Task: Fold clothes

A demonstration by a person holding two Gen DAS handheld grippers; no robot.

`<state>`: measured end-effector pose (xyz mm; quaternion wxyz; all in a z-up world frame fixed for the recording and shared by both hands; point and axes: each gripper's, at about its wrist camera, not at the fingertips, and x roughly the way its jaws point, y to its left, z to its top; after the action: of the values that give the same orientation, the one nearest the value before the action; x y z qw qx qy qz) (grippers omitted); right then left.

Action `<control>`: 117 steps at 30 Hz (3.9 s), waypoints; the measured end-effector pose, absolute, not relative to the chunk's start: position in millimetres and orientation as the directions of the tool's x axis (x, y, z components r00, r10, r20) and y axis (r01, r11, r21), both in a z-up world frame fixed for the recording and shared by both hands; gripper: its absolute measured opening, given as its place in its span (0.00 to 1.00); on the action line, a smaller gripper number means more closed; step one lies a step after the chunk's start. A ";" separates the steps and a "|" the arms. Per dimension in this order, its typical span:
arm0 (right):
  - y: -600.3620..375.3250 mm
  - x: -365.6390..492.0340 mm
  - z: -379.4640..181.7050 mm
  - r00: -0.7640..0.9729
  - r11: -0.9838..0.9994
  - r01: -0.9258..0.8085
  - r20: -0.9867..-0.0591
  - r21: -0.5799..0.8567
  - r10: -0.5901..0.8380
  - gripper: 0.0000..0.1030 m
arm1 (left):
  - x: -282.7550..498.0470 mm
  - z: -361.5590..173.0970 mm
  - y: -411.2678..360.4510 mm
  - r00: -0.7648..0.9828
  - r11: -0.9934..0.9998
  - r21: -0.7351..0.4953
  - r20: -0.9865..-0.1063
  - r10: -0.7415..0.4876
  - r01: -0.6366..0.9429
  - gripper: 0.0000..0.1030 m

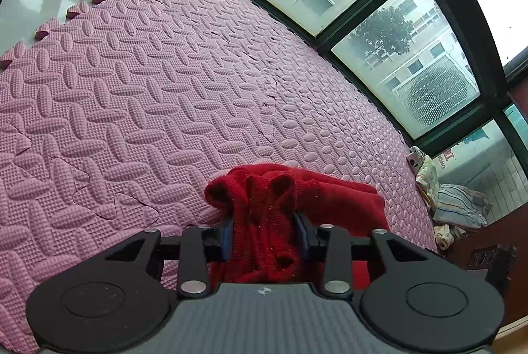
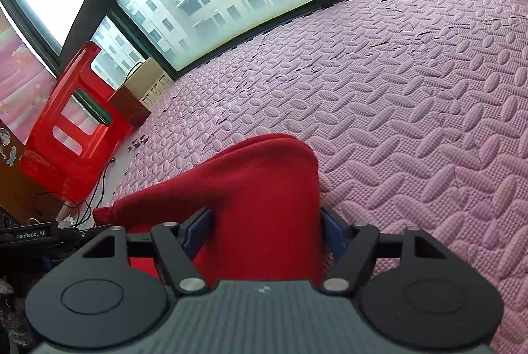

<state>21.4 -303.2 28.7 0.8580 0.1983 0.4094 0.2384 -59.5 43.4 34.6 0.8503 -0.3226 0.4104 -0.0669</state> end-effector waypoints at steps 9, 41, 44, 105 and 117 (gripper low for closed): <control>-310.7 19.9 30.5 0.550 0.782 -0.237 -0.584 0.577 0.597 0.50 | -60.5 37.4 42.6 0.653 0.782 -0.605 -0.655 -0.380 -0.151 0.33; -501.9 19.7 56.7 0.791 0.828 0.082 -0.541 0.554 0.284 0.36 | 89.3 68.7 -168.8 0.498 0.840 -0.503 -0.686 -0.531 0.204 0.26; -506.0 25.4 45.7 0.772 0.847 0.097 -0.577 0.522 0.267 0.42 | 95.8 56.0 -176.1 0.484 0.853 -0.484 -0.709 -0.512 0.193 0.29; -356.3 -62.8 70.9 0.859 0.991 -0.134 -0.494 0.031 0.132 0.94 | 50.5 90.7 -191.7 0.554 0.843 -0.400 -0.635 -0.538 0.359 0.83; -348.9 -102.0 76.8 0.880 0.996 -0.082 -0.467 0.030 0.086 1.00 | -25.1 110.5 -169.8 0.663 0.865 -0.265 -0.559 -0.497 0.426 1.00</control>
<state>-102.0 -348.9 76.8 0.9695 0.0045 0.2412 0.0433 -25.1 -169.8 110.5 0.9103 -0.0556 0.3225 -0.2536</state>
